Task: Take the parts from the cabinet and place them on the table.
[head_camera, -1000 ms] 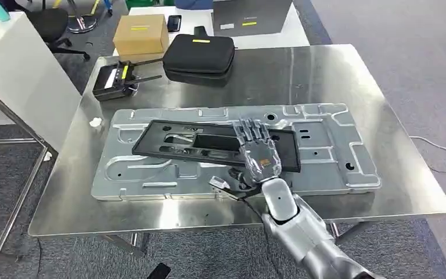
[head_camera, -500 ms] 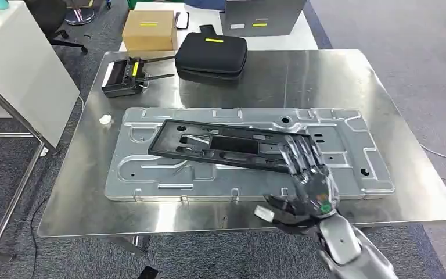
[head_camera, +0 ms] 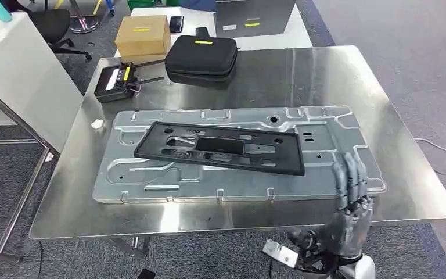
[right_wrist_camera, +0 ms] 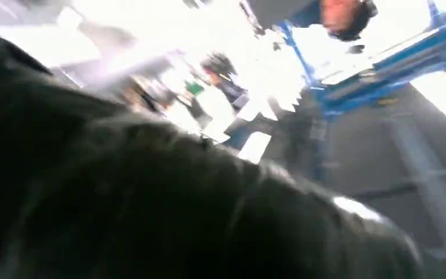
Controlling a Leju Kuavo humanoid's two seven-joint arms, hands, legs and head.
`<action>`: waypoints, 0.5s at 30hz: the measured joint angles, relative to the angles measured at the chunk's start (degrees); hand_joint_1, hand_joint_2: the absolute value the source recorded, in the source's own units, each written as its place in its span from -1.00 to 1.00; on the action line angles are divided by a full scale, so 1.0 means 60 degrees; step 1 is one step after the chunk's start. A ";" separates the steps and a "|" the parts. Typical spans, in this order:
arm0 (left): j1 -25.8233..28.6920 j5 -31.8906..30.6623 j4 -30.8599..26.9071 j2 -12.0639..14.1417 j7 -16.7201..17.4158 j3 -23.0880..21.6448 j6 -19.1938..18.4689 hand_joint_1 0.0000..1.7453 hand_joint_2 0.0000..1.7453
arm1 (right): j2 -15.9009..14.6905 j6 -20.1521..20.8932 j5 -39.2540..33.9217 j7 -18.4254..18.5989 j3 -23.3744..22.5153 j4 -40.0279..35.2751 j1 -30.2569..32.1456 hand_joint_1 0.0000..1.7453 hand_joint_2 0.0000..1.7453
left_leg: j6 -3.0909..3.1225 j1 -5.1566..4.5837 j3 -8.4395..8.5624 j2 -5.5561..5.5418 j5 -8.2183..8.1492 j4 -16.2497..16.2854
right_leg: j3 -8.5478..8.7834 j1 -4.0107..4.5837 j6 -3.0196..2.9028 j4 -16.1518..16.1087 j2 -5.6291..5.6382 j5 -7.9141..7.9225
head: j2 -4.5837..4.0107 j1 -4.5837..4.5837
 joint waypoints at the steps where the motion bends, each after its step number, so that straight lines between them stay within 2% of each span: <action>1: 0.0040 0.0026 0.0000 0.0000 0.0000 0.0040 0.0015 -1.00 -1.00 | 0.0153 0.0000 -0.0339 -0.0004 -0.0062 -0.0004 0.0113 -1.00 -1.00 | 0.0002 0.0002 0.0133 0.0003 0.0171 -0.0169 | 0.0000 -0.0001 -0.0004 0.0008 0.0006 0.0005 | 0.0000 0.0000; 2: 0.0067 0.0051 0.0000 0.0000 0.0000 0.0083 0.0026 -1.00 -1.00 | 0.0277 0.0000 -0.0609 -0.0015 -0.0076 -0.0015 0.0214 -1.00 -1.00 | 0.0020 0.0002 0.0448 0.0004 0.0485 -0.0710 | 0.0001 -0.0004 -0.0003 0.0016 0.0020 0.0006 | 0.0000 0.0000; 4: 0.0067 0.0076 0.0000 0.0000 -0.0015 0.0131 0.0084 -1.00 -1.00 | 0.0495 0.0000 -0.1137 -0.0026 -0.0076 -0.0066 0.0393 -1.00 -1.00 | 0.0104 0.0000 0.1431 0.0004 0.1234 -0.2480 | 0.0010 -0.0004 0.0007 0.0054 0.0036 0.0010 | 0.0000 0.0000; 5: 0.0058 0.0091 0.0000 0.0000 -0.0026 0.0146 0.0098 -1.00 -1.00 | 0.0564 0.0004 -0.1311 -0.0022 -0.0080 -0.0084 0.0453 -1.00 -1.00 | 0.0158 -0.0049 0.1649 0.0000 0.1140 -0.2973 | -0.0014 0.0054 0.0059 0.0085 0.0036 0.0014 | 0.0000 0.0000; 8: 0.0105 0.0149 0.0000 0.0004 -0.0058 0.0197 0.0153 -1.00 -1.00 | 0.0604 0.0004 -0.1880 0.0099 -0.0036 -0.0138 0.0624 -1.00 -1.00 | 0.0260 -0.0094 0.1594 -0.0005 0.1262 -0.2948 | -0.0025 0.0035 0.0212 0.0058 0.0036 0.0102 | 0.0000 0.0007; 9: 0.0132 0.0160 0.0000 0.0011 -0.0058 0.0204 0.0171 -1.00 -1.00 | 0.0608 0.0004 -0.1978 0.0120 -0.0025 -0.0157 0.0682 -1.00 -1.00 | 0.0335 -0.0084 0.1587 0.0000 0.1320 -0.2994 | -0.0022 0.0046 0.0283 0.0035 0.0044 0.0148 | 0.0000 0.0000; 10: 0.0150 0.0164 0.0000 0.0011 -0.0058 0.0226 0.0182 -1.00 -1.00 | 0.0604 0.0004 -0.2032 0.0153 -0.0003 -0.0190 0.0739 -1.00 -1.00 | 0.0449 -0.0002 0.1591 0.0052 0.1444 -0.3098 | -0.0055 0.0021 0.0331 0.0121 0.0055 0.0027 | 0.0000 0.0007; 11: 0.0146 0.0161 0.0000 0.0008 -0.0062 0.0247 0.0182 -1.00 -1.00 | 0.0604 0.0004 -0.2104 0.0182 0.0022 -0.0215 0.0776 -1.00 -1.00 | 0.0518 -0.0010 0.1543 0.0055 0.1493 -0.3111 | -0.0151 0.0010 0.0363 0.0361 0.0058 -0.0297 | 0.0000 0.0007; 13: 0.0142 0.0160 0.0000 0.0011 -0.0087 0.0280 0.0186 -1.00 -1.00 | 0.0604 0.0004 -0.2257 0.0186 0.0048 -0.0222 0.0829 -1.00 -1.00 | 0.0600 -0.0029 0.1399 0.0071 0.1569 -0.3086 | -0.0616 -0.0014 0.0421 0.1632 0.0061 -0.1229 | 0.0000 0.0022; 14: 0.0150 0.0164 0.0000 0.0011 -0.0091 0.0299 0.0186 -1.00 -1.00 | 0.0604 0.0004 -0.2320 0.0186 0.0048 -0.0222 0.0871 -1.00 -1.00 | 0.0599 -0.0038 0.1327 0.0083 0.1606 -0.3071 | -0.0846 -0.0024 0.0452 0.2314 0.0060 -0.1563 | 0.0000 0.0015; 15: 0.0164 0.0164 0.0000 0.0011 -0.0098 0.0324 0.0186 -1.00 -1.00 | 0.0604 0.0004 -0.2385 0.0186 0.0052 -0.0222 0.0915 -1.00 -1.00 | 0.0597 -0.0043 0.1241 0.0089 0.1640 -0.3041 | -0.0968 -0.0025 0.0471 0.2779 0.0059 -0.1705 | 0.0000 0.0022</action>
